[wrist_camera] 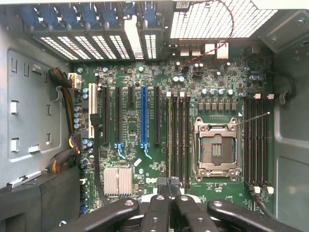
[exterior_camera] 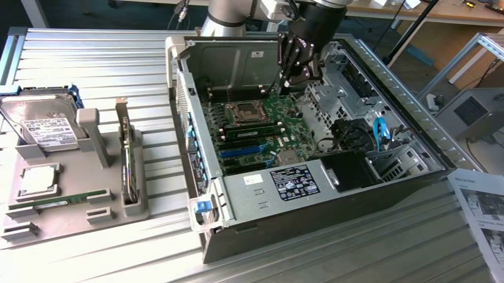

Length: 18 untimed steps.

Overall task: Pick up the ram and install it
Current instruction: 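Press down the ram until it locks into place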

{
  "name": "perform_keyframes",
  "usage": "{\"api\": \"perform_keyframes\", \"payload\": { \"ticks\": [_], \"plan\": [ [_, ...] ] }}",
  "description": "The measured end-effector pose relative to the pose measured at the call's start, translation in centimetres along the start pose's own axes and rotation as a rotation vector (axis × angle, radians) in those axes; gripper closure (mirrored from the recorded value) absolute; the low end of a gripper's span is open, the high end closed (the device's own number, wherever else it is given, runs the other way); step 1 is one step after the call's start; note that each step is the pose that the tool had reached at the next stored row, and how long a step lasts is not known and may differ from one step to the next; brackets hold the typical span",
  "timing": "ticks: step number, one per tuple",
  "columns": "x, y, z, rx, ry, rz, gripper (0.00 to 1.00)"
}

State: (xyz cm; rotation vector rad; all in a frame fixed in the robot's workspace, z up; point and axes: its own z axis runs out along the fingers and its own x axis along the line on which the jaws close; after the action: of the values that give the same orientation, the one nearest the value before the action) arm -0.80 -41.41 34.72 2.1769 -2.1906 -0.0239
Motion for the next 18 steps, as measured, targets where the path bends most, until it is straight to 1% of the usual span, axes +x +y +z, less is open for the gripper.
{"api": "perform_keyframes", "payload": {
  "ticks": [2, 6, 18],
  "plan": [
    [0.00, 0.02, 0.01, 0.0006, -0.0001, 0.000, 0.89],
    [0.00, 0.13, 0.01, 0.0040, -0.0001, 0.000, 0.89],
    [0.00, 0.13, 0.01, 0.0040, 0.0000, 0.000, 0.89]
  ]
}}
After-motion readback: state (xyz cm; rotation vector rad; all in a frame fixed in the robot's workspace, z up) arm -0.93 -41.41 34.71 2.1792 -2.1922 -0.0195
